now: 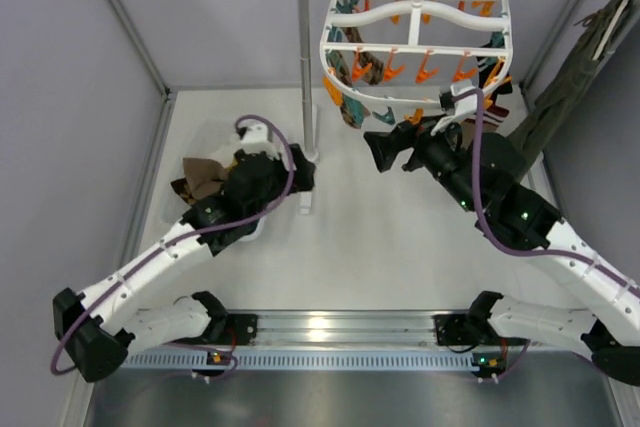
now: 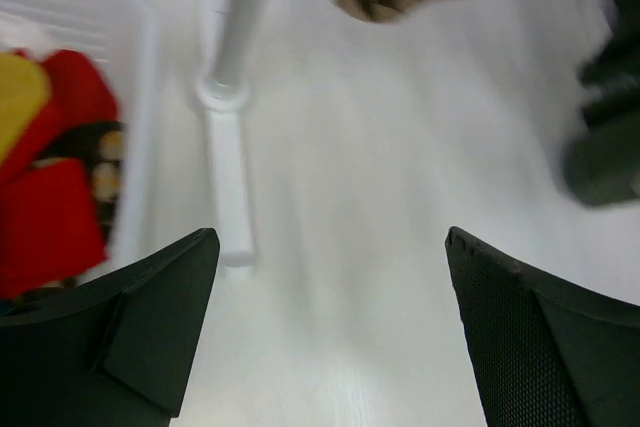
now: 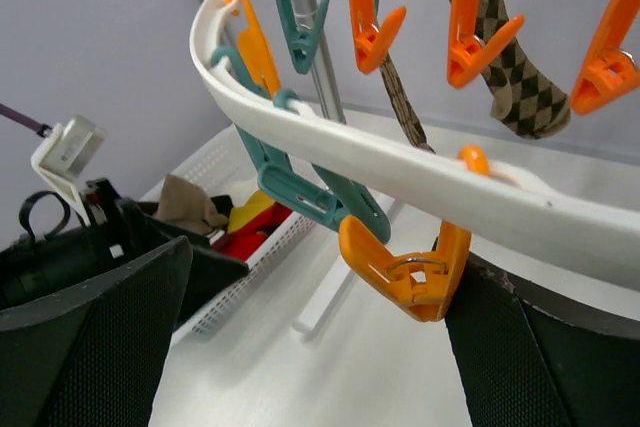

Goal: Remove the socks clipped to the hanger

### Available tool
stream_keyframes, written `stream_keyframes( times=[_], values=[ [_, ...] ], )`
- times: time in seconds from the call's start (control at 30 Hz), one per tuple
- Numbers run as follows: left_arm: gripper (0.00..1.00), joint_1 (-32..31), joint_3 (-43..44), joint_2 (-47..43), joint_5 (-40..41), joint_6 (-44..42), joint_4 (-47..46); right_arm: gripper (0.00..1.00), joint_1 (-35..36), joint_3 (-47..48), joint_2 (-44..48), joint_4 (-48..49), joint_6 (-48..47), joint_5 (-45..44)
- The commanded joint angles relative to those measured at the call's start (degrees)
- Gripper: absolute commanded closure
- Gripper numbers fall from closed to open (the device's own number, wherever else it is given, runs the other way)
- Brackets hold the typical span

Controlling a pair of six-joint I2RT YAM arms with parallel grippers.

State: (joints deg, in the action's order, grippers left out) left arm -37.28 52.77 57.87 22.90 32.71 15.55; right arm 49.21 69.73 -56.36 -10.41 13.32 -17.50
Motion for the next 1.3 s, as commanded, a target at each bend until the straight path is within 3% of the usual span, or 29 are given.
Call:
stream_keyframes(
  times=[0.0, 0.13, 0.33, 0.53, 0.67, 0.77, 0.93, 1.0, 1.13, 1.27],
  values=[
    [0.01, -12.1, 3.0, 1.5, 5.8, -4.8, -3.2, 0.01, -0.3, 1.1, 4.0, -9.0, 1.0, 4.2],
    [0.01, -23.1, -0.6, 2.2, 1.5, -9.1, -13.6, 0.00, -0.3, 2.2, 8.5, -20.2, -0.7, 5.3],
    [0.02, -30.1, -2.9, 7.8, -6.2, -13.8, -26.4, 0.01, -0.4, 0.9, 15.1, -27.8, -2.2, 7.4],
    [0.01, -30.7, -1.4, 15.3, -14.4, -13.2, -32.9, 0.01, -0.3, -0.2, 20.0, -31.0, -1.4, -7.7],
    [0.01, -32.2, 1.4, 19.8, -14.9, -13.5, -34.6, 0.00, -0.4, -2.7, 22.3, -31.9, -0.7, -25.5],
    [0.01, -33.9, 2.1, 21.1, -12.5, -13.5, -34.6, 0.01, -0.4, -7.2, 23.3, -29.9, -1.8, -32.7],
    [0.01, -34.5, 0.5, 20.0, -5.0, -11.3, -34.3, 0.01, -2.2, -10.4, 21.6, -28.8, 0.0, -31.3],
    [0.01, -34.5, -0.6, 18.3, -0.2, -10.1, -32.9, 0.01, -4.5, -10.5, 20.6, -28.3, 1.2, -25.1],
    [0.02, -34.4, 1.4, 16.7, 7.8, -7.8, -21.8, 0.01, -18.1, -13.3, 17.7, -24.6, 1.6, -11.6],
    [0.01, -33.7, 1.2, 14.8, 12.3, -6.6, -15.8, 0.01, -27.4, -19.8, 19.5, -17.2, -0.1, 2.0]
  ],
)
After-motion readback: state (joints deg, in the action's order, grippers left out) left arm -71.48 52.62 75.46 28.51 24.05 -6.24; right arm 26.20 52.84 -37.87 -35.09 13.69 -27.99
